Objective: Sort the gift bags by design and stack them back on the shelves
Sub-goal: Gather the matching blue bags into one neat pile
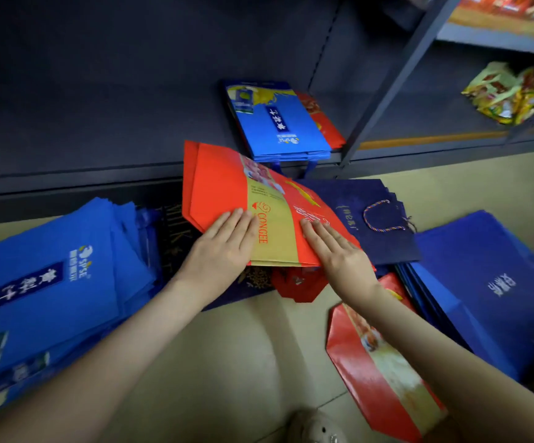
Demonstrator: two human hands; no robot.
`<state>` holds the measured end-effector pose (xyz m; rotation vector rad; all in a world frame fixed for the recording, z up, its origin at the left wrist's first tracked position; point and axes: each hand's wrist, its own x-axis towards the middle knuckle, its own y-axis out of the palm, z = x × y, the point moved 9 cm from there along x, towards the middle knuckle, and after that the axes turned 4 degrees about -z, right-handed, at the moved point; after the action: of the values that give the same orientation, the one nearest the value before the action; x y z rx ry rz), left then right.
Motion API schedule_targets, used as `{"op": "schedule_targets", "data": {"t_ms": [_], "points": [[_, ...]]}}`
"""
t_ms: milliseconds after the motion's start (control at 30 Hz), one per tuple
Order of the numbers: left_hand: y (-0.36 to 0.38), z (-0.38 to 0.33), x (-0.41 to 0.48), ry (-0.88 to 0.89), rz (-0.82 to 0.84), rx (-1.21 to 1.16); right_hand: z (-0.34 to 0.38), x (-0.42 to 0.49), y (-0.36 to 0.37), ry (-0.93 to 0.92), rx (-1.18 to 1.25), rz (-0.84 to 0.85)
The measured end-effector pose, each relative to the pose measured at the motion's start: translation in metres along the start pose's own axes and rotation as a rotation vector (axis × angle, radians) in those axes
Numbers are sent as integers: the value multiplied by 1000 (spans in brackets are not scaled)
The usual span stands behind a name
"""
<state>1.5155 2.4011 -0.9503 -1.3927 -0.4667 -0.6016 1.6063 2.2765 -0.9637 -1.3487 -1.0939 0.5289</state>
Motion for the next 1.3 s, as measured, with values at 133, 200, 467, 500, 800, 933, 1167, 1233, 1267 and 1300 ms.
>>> {"op": "schedule_targets", "data": {"t_ms": [133,200,467,500,800,933,1167,1233,1267,1300], "points": [[-17,-32,25,89,-172,-86,-26,-25,-24,58,12,-88],[-24,-44,39,111,-252,-135,-44,-41,-36,112,-6,-140],[-27,-92,73,138,-358,-292,-84,-85,-74,207,-55,-228],[-26,-95,73,147,-329,-326,-87,-88,-71,204,-36,-206],[64,-77,5,195,82,-156,-86,-118,30,33,62,244],[93,-116,-28,261,309,-173,-82,-160,78,116,-7,579],[110,-165,-26,341,398,-169,-37,-159,90,188,219,675],[110,-173,-28,398,414,-229,-47,-172,93,233,188,693],[112,-179,-32,440,424,-249,-52,-181,93,232,158,716],[114,-187,-36,487,431,-258,-57,-191,95,224,128,751]]}}
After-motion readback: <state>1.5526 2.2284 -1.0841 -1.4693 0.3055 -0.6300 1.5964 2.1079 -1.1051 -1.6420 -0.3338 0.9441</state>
